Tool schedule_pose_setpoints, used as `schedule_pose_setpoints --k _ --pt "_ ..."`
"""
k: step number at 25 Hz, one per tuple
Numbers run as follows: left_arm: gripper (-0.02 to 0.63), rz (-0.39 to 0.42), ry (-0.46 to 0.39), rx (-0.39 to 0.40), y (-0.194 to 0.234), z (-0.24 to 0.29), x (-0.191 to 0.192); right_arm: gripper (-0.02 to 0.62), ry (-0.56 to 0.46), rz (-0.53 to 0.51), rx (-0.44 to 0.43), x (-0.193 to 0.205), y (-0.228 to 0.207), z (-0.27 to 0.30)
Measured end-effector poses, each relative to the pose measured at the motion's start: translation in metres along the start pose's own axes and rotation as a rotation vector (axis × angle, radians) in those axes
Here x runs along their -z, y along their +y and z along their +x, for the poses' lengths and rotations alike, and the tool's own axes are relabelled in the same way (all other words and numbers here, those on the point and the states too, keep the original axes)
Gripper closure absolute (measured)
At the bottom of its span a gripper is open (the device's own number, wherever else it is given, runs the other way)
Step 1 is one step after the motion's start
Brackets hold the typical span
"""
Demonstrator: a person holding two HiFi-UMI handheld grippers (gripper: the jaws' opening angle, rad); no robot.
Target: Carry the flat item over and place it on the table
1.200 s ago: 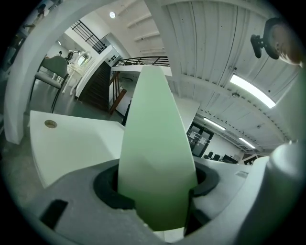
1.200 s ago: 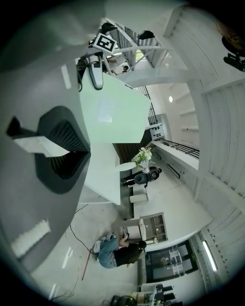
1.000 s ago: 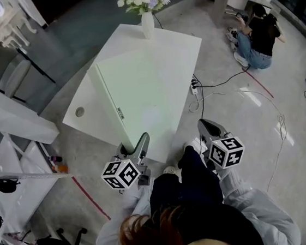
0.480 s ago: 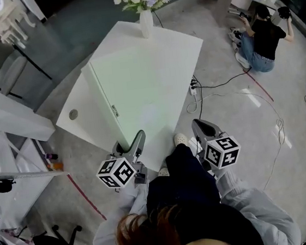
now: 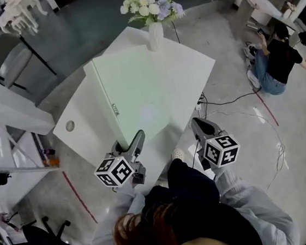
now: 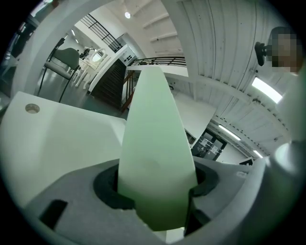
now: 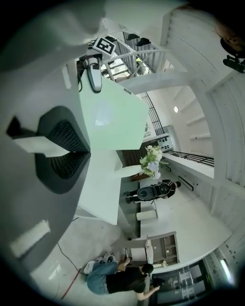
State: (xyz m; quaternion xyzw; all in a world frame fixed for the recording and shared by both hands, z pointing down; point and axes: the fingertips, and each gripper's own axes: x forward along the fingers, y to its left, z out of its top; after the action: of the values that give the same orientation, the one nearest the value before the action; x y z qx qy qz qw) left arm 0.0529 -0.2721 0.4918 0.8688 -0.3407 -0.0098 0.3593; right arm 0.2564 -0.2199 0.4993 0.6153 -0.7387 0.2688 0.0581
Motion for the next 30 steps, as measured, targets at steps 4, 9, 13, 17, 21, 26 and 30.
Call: schedule_pose_setpoints --k 4,9,13,17,21,26,30 --pt "0.331 -0.034 -0.026 -0.033 0.003 0.041 -0.015 0.586 0.021 -0.007 -0.048 -0.029 -0.033 0.037" --pt "0.331 -0.07 -0.052 -0.066 0.009 0.078 -0.028 0.586 0.043 -0.002 -0.11 -0.054 -0.061 0.08" --pt "0.331 -0.12 -0.08 -0.1 0.021 0.1 -0.034 0.586 0.062 0.0 -0.158 -0.066 -0.074 0.108" --pt "0.331 -0.173 -0.11 -0.113 0.032 0.115 -0.04 0.586 0.068 -0.007 -0.199 -0.077 -0.081 0.13" --pt "0.331 -0.229 -0.121 -0.106 0.04 0.126 -0.046 0.586 0.064 -0.016 -0.233 -0.085 -0.082 0.148" --pt "0.331 -0.311 -0.113 -0.077 0.05 0.133 -0.048 0.586 0.063 -0.014 -0.243 -0.087 -0.078 0.159" --pt "0.331 -0.383 -0.096 -0.036 0.062 0.139 -0.051 0.586 0.077 -0.021 -0.23 -0.085 -0.076 0.167"
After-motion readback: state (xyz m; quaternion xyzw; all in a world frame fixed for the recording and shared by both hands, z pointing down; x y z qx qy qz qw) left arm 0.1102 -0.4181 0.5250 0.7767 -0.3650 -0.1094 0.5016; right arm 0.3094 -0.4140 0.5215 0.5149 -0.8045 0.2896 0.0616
